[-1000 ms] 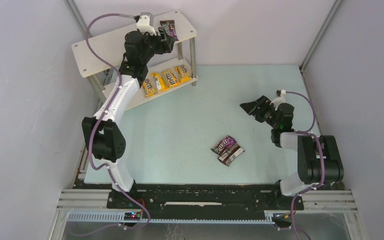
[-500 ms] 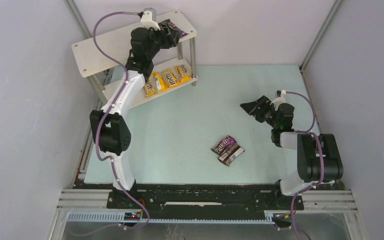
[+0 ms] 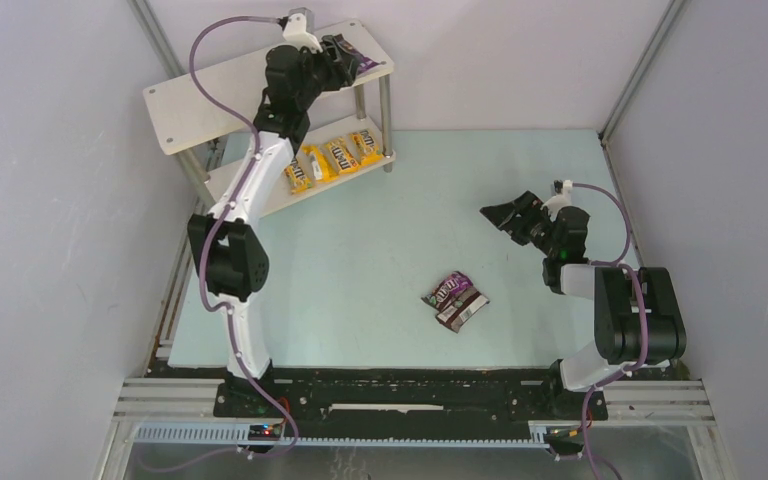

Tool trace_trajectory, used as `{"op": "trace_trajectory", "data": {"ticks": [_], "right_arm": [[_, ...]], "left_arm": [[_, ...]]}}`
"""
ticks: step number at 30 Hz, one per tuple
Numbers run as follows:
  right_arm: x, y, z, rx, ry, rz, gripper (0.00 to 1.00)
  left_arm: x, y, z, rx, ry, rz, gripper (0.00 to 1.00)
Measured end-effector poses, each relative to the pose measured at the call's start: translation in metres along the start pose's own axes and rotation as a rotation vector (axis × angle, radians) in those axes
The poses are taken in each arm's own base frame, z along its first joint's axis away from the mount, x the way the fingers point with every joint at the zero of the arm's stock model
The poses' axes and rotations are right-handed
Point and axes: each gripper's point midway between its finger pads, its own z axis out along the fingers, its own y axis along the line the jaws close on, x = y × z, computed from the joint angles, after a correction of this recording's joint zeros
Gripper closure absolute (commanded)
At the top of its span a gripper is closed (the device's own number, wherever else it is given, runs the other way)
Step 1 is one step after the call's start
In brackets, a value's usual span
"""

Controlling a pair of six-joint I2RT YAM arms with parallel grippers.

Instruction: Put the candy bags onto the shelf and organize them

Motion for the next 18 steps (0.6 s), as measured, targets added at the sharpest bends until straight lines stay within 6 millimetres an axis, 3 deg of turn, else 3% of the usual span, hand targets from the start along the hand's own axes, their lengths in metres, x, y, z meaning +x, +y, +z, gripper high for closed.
{"op": "trace_trajectory", "data": {"ticks": [10,18], "right_arm": [[0.001,-0.002,0.001,0.001,0.002,0.012,0.13],[0.0,-0.002,0.001,-0.003,-0.001,0.013,0.13]], "left_arm": [[-0.003,0.012,0.009,-0.039,-0.007,0.003,0.45],[-0.007,0.021,0.017,-0.048,-0.005,0.011,0.4]]}}
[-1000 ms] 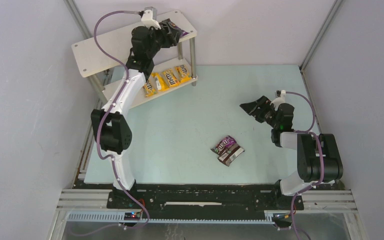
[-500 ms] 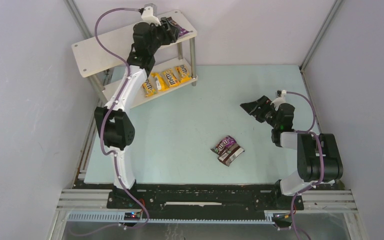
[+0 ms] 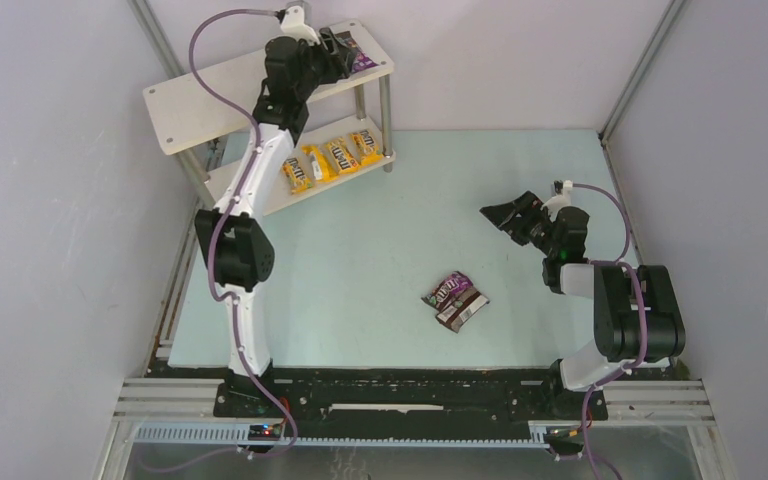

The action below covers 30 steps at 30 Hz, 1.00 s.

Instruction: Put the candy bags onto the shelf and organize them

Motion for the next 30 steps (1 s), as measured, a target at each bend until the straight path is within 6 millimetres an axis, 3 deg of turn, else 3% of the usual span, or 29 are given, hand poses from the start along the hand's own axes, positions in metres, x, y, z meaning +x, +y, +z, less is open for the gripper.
{"op": "trace_trajectory", "data": {"ticks": [7,12,17,20,23,24,27,30], "right_arm": [[0.0,0.0,0.0,0.0,0.0,0.0,0.13],[0.0,0.0,0.0,0.001,-0.001,0.0,0.13],[-0.001,0.0,0.0,0.002,-0.005,-0.004,0.13],[0.002,0.004,-0.002,0.009,-0.011,-0.021,0.12],[0.006,0.017,-0.004,-0.001,-0.012,-0.066,0.11],[0.009,0.025,-0.004,-0.011,-0.011,-0.092,0.1],[0.017,0.051,-0.006,-0.048,-0.01,-0.173,0.09],[0.024,0.075,-0.008,-0.072,-0.022,-0.249,0.09]], "left_arm": [[-0.005,0.006,-0.006,-0.014,0.008,0.017,0.2],[-0.008,0.006,-0.036,-0.056,0.059,0.003,0.09],[-0.029,-0.019,-0.103,-0.056,0.061,-0.045,0.03],[-0.049,-0.05,-0.157,-0.008,0.014,-0.057,0.01],[-0.057,-0.092,-0.216,0.1,-0.038,-0.067,0.01],[-0.054,-0.109,-0.241,0.162,-0.042,-0.07,0.0],[-0.044,-0.129,-0.274,0.245,-0.041,-0.067,0.0],[-0.007,-0.131,-0.296,0.275,0.013,-0.06,0.0]]}}
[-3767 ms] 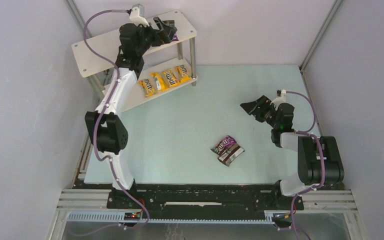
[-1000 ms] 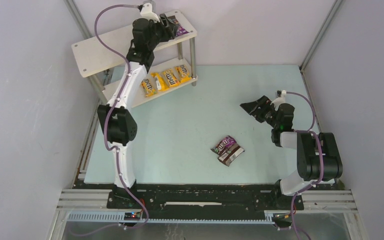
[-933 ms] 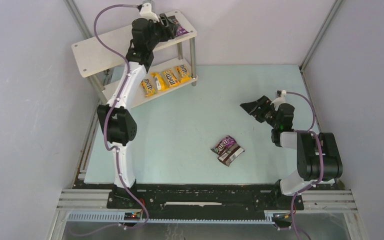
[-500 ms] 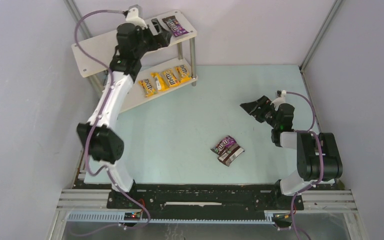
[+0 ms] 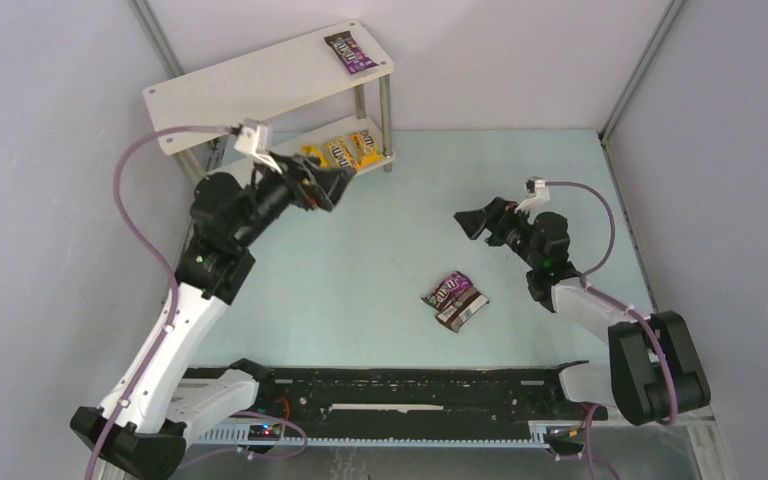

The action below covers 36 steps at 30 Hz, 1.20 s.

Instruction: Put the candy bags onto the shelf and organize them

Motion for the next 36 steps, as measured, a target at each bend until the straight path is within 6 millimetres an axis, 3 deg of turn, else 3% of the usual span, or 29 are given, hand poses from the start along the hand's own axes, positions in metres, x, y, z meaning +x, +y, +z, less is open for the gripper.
{"op": "trace_trajectory", "data": {"ticks": [4,8,18,23,30,36], "right_arm": [[0.011,0.019,-0.002,0.006,0.013,-0.043,0.09],[0.034,0.029,-0.006,0.052,0.067,-0.046,0.08],[0.093,0.025,-0.035,0.225,0.227,0.033,0.07],[0.097,0.015,-0.057,0.335,0.245,0.098,0.09],[0.093,-0.009,-0.075,0.446,0.252,0.186,0.14],[0.117,-0.024,-0.076,0.482,0.36,0.239,0.18]], "left_arm": [[0.055,0.001,-0.013,0.016,0.121,0.006,0.0],[0.085,-0.002,-0.019,0.038,0.203,0.025,0.0],[0.09,-0.043,-0.034,0.177,0.239,0.079,0.0],[0.104,-0.059,-0.037,0.233,0.298,0.111,0.0],[0.13,-0.063,-0.036,0.247,0.39,0.133,0.0],[0.138,-0.06,-0.037,0.235,0.42,0.139,0.0]]}}
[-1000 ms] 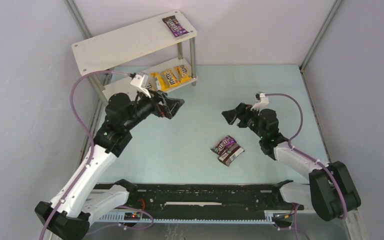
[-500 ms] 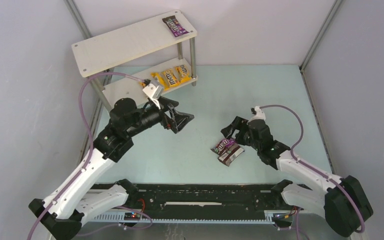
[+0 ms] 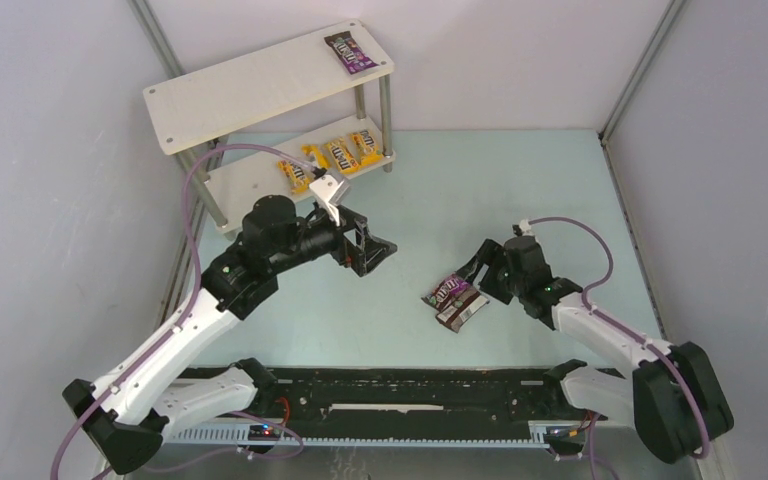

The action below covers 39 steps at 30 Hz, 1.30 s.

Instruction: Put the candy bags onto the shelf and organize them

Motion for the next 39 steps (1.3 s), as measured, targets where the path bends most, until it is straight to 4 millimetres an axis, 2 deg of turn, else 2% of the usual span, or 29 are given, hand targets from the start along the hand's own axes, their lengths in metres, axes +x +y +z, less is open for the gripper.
{"op": "trace_trajectory", "data": {"ticks": [4,12,24,27,32,39], "right_arm": [[0.014,-0.003,0.01,0.002,0.071,0.005,0.19],[0.016,-0.01,0.029,0.002,0.114,0.071,0.21],[0.016,0.0,0.05,-0.044,0.135,0.13,0.38],[0.015,0.002,0.051,-0.052,0.13,0.131,0.49],[0.015,0.005,0.052,-0.069,0.133,0.124,0.83],[0.022,0.026,0.043,-0.141,0.138,0.026,1.0]], "left_arm": [[0.002,0.0,0.0,-0.003,0.008,0.001,0.0],[0.003,0.0,0.0,-0.006,0.01,0.015,0.0],[0.003,0.001,0.001,-0.011,0.009,0.015,0.0],[0.003,0.001,0.001,-0.011,0.009,0.015,0.0],[0.003,0.001,0.0,-0.011,0.009,0.016,0.0],[0.003,0.001,0.001,-0.01,0.008,0.015,0.0]]}}
